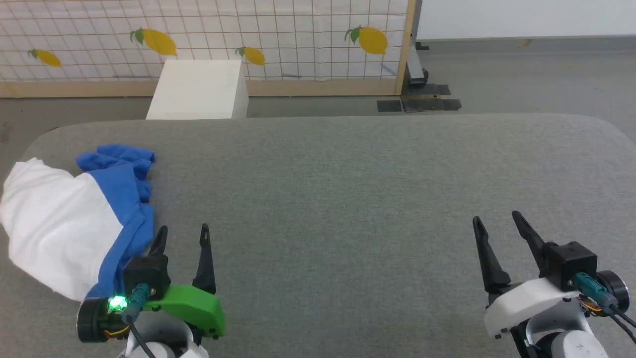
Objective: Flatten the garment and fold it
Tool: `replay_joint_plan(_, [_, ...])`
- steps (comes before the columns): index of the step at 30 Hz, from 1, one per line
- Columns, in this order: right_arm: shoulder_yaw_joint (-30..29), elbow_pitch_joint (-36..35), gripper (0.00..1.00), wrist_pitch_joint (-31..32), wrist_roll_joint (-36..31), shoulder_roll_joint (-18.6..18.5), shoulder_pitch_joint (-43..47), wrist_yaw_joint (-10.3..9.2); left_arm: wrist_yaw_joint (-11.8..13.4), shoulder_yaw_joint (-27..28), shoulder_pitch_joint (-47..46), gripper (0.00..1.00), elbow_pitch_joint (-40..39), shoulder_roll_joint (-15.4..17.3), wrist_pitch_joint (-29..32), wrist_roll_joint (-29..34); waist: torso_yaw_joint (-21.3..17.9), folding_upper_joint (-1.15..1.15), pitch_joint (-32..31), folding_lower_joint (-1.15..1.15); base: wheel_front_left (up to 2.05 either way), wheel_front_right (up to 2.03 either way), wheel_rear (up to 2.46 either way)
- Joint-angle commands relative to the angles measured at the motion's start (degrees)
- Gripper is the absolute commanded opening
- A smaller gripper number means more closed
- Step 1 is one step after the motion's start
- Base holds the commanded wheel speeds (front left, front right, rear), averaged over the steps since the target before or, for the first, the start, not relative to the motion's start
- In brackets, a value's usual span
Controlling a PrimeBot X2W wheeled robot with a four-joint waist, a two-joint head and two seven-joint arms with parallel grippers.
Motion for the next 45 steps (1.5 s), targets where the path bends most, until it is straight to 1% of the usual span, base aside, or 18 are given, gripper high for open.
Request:
replay_joint_plan(1, [-0.23, 0.42, 1.0, -0.58, 0.66, 0.02, 0.49, -0.01, 0.4, 0.01, 0.19, 1.0, 0.17, -0.03, -0.52, -0.52, 0.59, 0.0, 0.0, 0.0, 0.0, 0.0, 0.0])
replay_joint_plan(5, [-0.33, 0.89, 1.0, -1.05, 0.91, 0.02, 0.47, -0.02, 0.63, 0.2, 0.33, 1.0, 0.26, -0.04, -0.99, -0.83, 1.93, 0.0, -0.02, 0.0, 0.0, 0.0, 0.0])
replay_joint_plan(6, [-0.44, 1.22, 1.0, -1.41, 1.06, 0.03, 0.46, -0.02, 0.8, 0.39, 0.46, 1.0, 0.35, -0.04, -1.35, -1.11, 3.15, 0.0, -0.05, 0.0, 0.0, 0.0, 0.0])
replay_joint_plan(31, [-0.2, 4.39, 1.0, -4.48, 3.76, 0.04, 0.97, -0.04, 2.59, 1.24, 2.46, 1.0, 0.51, -0.09, -4.4, -3.43, 14.03, 0.0, -0.55, 0.0, 0.0, 0.0, 0.0])
replay_joint_plan(45, [-0.07, 6.33, 1.0, -6.13, 5.02, 0.04, 1.03, -0.05, 3.8, 1.19, 3.49, 1.0, 0.74, -0.11, -6.05, -5.14, 18.21, 0.0, -0.39, 0.0, 0.0, 0.0, 0.0])
